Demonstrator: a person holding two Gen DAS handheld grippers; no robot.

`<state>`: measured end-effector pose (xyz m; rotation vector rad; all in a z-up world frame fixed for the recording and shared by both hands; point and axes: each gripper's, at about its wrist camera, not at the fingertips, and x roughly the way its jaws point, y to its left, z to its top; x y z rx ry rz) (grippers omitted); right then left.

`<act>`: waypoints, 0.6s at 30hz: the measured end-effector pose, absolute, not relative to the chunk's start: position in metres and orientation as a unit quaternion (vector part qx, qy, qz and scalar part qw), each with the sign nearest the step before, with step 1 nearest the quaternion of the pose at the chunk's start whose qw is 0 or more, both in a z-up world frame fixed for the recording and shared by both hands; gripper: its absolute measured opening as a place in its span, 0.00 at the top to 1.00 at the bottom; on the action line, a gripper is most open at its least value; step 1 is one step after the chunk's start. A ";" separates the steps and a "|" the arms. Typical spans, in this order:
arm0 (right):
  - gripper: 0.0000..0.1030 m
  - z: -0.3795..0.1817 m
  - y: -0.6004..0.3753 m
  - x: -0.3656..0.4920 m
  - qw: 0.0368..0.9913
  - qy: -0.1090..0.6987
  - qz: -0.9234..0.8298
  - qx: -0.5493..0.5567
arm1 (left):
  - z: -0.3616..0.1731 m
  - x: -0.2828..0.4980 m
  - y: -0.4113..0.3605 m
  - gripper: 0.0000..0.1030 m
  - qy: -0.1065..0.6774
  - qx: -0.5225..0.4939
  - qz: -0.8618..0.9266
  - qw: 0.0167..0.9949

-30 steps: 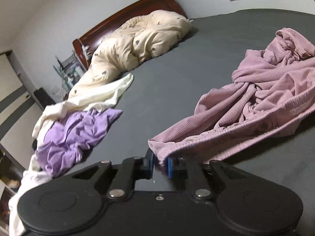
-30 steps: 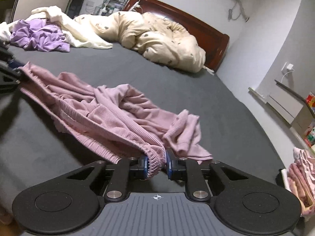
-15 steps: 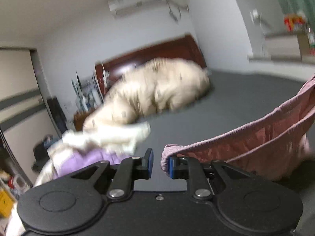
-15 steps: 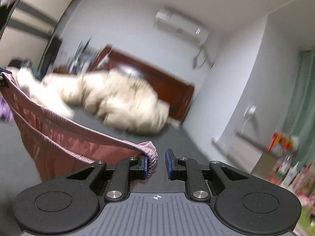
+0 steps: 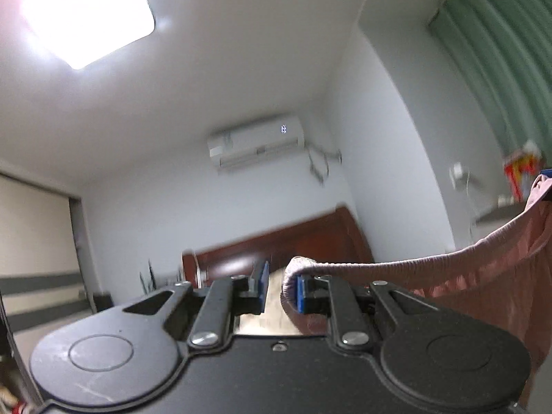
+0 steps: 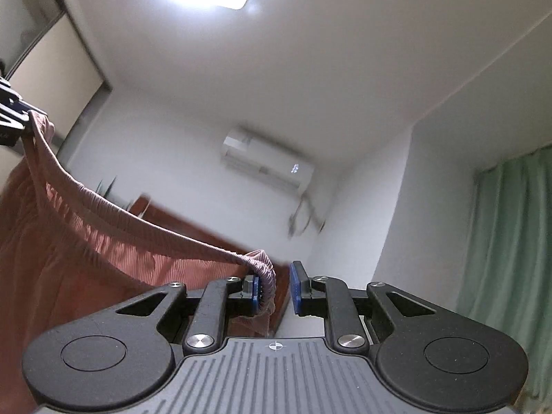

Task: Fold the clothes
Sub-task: 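Lift the waistband with both grippers and shake the trousers out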

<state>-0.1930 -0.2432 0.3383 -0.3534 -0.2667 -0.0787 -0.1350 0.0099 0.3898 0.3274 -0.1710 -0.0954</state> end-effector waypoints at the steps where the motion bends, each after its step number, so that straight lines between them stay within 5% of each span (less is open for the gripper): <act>1: 0.83 0.346 -0.245 -0.195 0.975 -0.140 -0.037 -0.167 | 0.400 -0.137 0.008 0.83 -0.098 0.165 -0.048 0.980; 7: 0.83 0.366 -0.252 -0.171 0.981 -0.119 -0.022 -0.150 | 0.438 -0.133 0.005 0.83 -0.121 0.145 -0.063 0.980; 18: 0.83 0.367 -0.241 0.019 0.987 -0.002 -0.049 -0.151 | 0.390 0.033 -0.015 0.83 0.057 0.152 -0.058 0.985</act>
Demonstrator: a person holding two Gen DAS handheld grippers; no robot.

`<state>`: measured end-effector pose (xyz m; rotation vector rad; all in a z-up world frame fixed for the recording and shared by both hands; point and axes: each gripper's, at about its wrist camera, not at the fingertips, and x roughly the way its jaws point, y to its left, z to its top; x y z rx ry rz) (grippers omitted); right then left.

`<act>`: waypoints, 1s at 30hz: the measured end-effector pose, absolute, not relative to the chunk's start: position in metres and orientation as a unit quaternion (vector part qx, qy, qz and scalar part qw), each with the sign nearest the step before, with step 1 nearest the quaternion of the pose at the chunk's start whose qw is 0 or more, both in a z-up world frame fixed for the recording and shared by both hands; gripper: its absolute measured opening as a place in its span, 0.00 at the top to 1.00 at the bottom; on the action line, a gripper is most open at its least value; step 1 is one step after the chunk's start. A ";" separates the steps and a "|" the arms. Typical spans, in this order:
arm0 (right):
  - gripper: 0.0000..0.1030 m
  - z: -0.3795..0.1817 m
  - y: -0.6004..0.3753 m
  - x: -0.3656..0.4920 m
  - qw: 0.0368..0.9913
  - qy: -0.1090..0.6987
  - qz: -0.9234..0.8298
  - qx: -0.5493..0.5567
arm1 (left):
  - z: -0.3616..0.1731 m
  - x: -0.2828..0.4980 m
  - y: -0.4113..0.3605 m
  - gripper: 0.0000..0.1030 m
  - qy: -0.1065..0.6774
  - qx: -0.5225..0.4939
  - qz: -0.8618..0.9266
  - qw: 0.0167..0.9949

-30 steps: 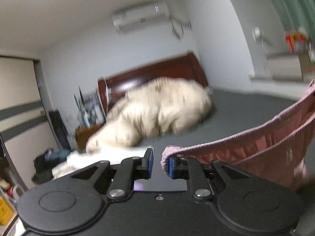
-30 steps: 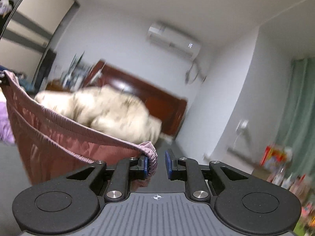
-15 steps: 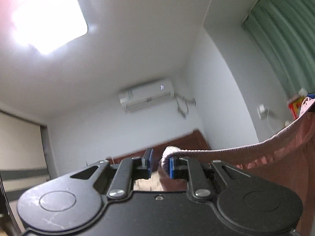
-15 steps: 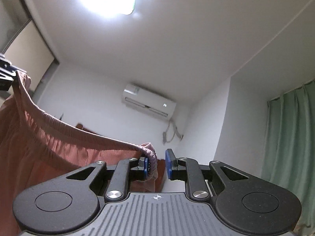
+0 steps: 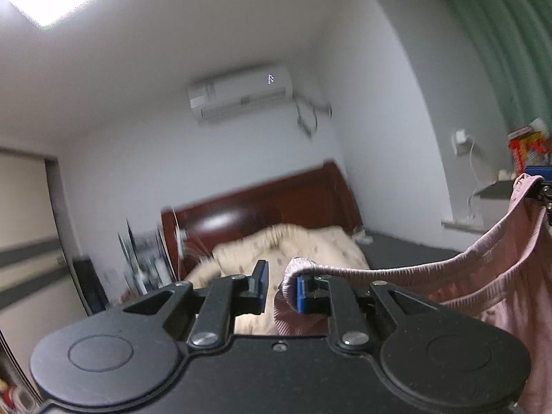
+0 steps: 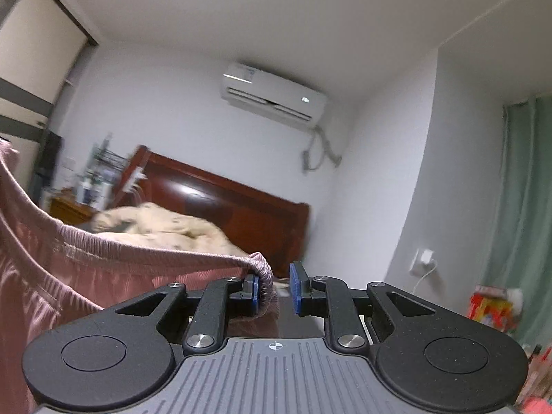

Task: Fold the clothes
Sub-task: 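Lift the waistband with both grippers and shake the trousers out, then lay the trousers flat on the sheet and open both grippers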

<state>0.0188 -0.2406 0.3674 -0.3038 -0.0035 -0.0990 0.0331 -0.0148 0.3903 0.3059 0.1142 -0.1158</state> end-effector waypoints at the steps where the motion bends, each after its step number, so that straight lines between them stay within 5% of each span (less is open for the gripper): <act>1: 0.83 0.375 -0.237 0.040 0.985 -0.002 -0.062 -0.159 | 0.394 0.051 -0.019 0.83 0.062 0.159 -0.048 0.984; 9: 0.83 0.466 -0.247 0.105 0.979 -0.046 -0.120 -0.156 | 0.477 0.129 -0.054 0.83 0.025 0.213 0.020 0.977; 14: 0.83 0.437 -0.258 0.077 0.977 -0.053 -0.107 -0.176 | 0.481 0.107 -0.052 0.83 -0.020 0.211 0.016 0.977; 18: 0.83 0.340 -0.264 0.036 0.981 0.002 -0.082 -0.175 | 0.415 0.083 -0.040 0.82 0.017 0.190 -0.025 0.981; 24: 0.83 0.170 -0.253 -0.037 0.980 0.135 -0.052 -0.135 | 0.248 0.018 -0.028 0.82 0.124 0.142 -0.049 0.981; 30: 0.83 0.063 -0.256 -0.087 0.959 0.266 -0.044 -0.084 | 0.106 -0.054 -0.025 0.83 0.256 0.113 -0.047 0.959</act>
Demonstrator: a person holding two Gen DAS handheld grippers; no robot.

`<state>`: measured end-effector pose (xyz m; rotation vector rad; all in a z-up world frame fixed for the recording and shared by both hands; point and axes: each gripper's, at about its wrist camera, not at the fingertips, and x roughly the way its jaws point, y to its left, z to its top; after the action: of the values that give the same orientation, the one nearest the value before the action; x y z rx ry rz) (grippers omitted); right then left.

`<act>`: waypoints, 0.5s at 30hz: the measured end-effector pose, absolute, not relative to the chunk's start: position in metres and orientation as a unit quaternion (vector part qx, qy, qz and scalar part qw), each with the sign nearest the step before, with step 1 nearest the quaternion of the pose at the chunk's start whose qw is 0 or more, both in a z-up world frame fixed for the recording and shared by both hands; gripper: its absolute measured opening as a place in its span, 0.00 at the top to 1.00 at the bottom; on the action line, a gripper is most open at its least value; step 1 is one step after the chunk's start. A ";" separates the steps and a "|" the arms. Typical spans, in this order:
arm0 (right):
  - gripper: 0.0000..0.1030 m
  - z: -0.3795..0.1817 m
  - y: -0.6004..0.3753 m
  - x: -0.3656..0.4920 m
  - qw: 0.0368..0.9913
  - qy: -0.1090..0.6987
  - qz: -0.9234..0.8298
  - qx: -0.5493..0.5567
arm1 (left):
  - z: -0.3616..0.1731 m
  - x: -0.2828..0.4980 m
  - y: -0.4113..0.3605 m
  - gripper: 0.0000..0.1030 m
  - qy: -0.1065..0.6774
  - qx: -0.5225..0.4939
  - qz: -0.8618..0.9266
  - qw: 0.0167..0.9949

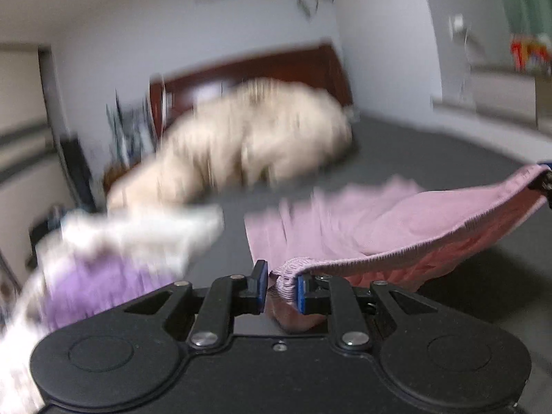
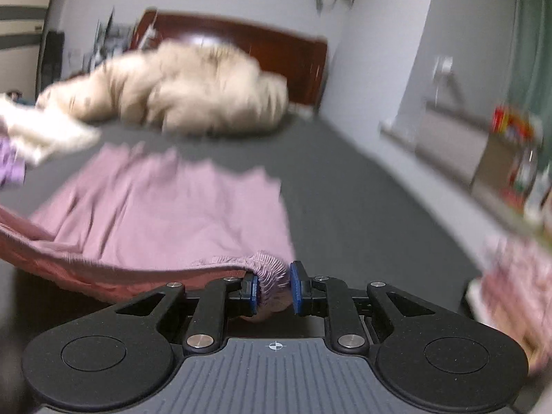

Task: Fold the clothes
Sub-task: 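Lay the trousers flat on the sheet and open both grippers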

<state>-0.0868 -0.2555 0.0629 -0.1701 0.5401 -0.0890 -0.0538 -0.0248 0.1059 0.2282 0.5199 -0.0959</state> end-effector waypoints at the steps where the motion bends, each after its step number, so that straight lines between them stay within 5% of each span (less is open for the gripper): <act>1: 0.83 0.055 -0.255 -0.096 0.957 0.277 -0.046 -0.079 | 0.094 -0.062 -0.025 0.83 0.267 0.117 -0.049 0.955; 15: 0.82 0.022 -0.285 -0.103 0.938 0.342 -0.049 -0.021 | 0.016 -0.101 -0.045 0.80 0.313 0.159 -0.071 0.934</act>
<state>-0.1030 -0.2846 0.0224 -0.0431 0.6991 -0.0999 -0.1011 -0.0446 0.0161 0.3256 0.6393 -0.1444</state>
